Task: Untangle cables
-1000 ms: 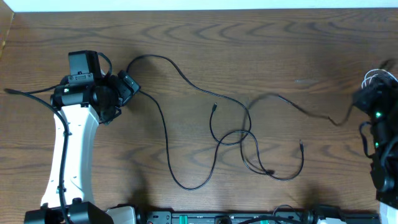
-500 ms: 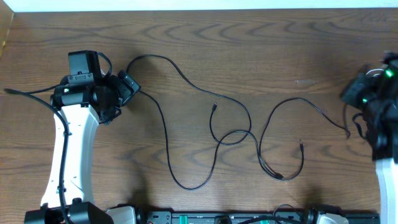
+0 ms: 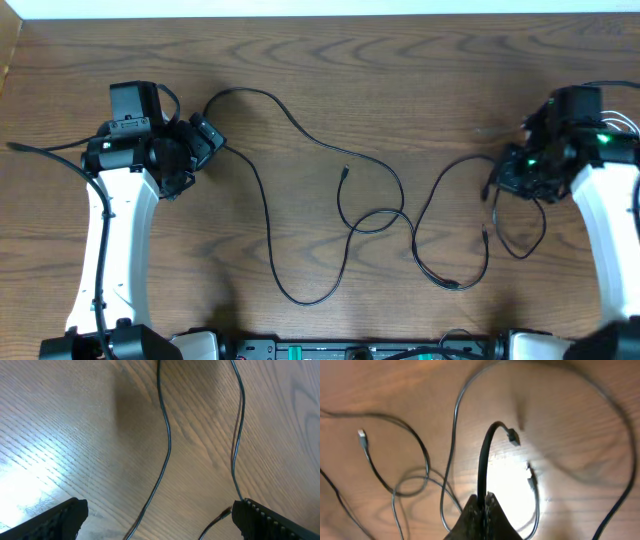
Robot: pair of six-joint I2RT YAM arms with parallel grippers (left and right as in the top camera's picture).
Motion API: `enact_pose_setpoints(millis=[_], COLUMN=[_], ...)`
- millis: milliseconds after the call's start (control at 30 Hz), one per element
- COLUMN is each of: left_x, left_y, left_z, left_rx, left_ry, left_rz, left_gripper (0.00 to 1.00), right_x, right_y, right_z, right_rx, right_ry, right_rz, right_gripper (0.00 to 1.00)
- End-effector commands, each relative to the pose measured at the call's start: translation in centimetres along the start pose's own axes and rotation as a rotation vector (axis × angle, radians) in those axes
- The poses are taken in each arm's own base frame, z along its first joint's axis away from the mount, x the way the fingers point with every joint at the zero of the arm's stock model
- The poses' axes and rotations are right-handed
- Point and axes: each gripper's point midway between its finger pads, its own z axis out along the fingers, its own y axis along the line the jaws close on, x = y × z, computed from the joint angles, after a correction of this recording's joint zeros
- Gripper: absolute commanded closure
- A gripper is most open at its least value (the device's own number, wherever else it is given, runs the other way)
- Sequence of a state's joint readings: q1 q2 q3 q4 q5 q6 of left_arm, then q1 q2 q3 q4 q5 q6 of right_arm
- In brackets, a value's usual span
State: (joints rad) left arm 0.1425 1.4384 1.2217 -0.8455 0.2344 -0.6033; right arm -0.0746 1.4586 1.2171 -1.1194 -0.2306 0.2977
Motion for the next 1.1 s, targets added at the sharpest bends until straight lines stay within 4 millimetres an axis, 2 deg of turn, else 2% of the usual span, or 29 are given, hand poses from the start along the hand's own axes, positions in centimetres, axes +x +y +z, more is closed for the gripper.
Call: enact_pose_setpoints(millis=[0,133,400,867,1067], left_x=[-0.1,-0.1,-0.1,-0.1,-0.1], left_y=[0.0,0.0,0.0,0.0,0.0], left_z=[0.0,0.0,0.0,0.0,0.0], left_rx=[-0.001,-0.001,-0.001,-0.001,-0.001], left_ry=[0.001,0.001,0.001,0.001,0.001], left_rz=[-0.007,-0.007,-0.007,-0.007,-0.007], left_gripper=[0.02,0.02,0.02,0.02,0.02], right_x=[0.9,1.9,3.9,7.2,8.7], right_y=[2.1,3.8,5.9,7.7,7.6], right_z=[1.1,2.5,4.4,7.6,9.2], right_rx=[-0.048,-0.073,-0.063,-0.053,-0.044], right_ry=[0.068,0.128,0.202,0.261,0.270], right_rz=[-0.064,-0.109,-0.195,-0.258,-0.298], right_gripper=[0.99,0.99,0.98,0.99,0.98])
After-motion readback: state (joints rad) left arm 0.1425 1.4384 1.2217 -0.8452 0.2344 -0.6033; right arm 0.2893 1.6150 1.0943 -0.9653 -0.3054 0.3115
